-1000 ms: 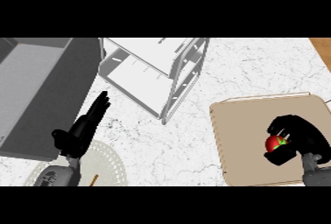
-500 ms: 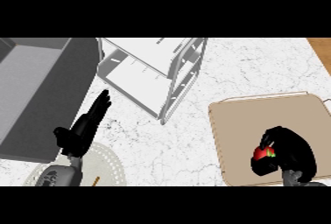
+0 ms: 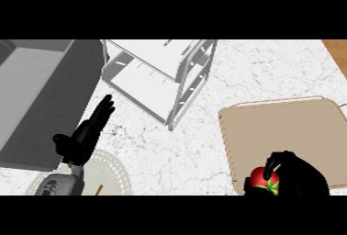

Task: Pick the tomato from the tray and place it in the tiered basket

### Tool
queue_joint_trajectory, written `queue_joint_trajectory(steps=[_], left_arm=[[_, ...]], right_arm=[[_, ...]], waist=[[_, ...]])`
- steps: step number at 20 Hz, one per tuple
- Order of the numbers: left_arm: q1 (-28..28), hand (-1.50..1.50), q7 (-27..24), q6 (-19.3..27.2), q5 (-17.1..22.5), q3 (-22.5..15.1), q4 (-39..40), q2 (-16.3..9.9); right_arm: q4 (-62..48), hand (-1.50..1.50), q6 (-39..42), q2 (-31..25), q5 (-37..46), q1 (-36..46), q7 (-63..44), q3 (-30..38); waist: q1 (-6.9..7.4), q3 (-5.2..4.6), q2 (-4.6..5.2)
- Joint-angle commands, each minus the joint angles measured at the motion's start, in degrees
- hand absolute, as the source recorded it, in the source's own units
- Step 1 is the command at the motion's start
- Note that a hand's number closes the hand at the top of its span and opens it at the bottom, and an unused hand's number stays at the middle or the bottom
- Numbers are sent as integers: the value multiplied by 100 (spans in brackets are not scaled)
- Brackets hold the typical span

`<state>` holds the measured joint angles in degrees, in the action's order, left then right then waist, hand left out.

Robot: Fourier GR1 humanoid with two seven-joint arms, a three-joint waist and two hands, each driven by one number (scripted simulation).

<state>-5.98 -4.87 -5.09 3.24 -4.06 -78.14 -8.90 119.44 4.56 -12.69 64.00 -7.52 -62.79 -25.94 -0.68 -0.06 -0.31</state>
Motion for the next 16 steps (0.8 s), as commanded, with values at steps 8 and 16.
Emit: queue_joint_trajectory(steps=[8, 16], left_arm=[[-77, 0, 44, 273, -316, -246, 28, 342], [-156, 0, 74, 23, -163, -143, 73, 198]], right_arm=[[1080, 150, 850, 1249, 987, 2313, -968, -236], [-450, 150, 773, 1265, 188, 4874, -1716, 733]], waist=[[97, -2, 28], [240, -13, 49]])
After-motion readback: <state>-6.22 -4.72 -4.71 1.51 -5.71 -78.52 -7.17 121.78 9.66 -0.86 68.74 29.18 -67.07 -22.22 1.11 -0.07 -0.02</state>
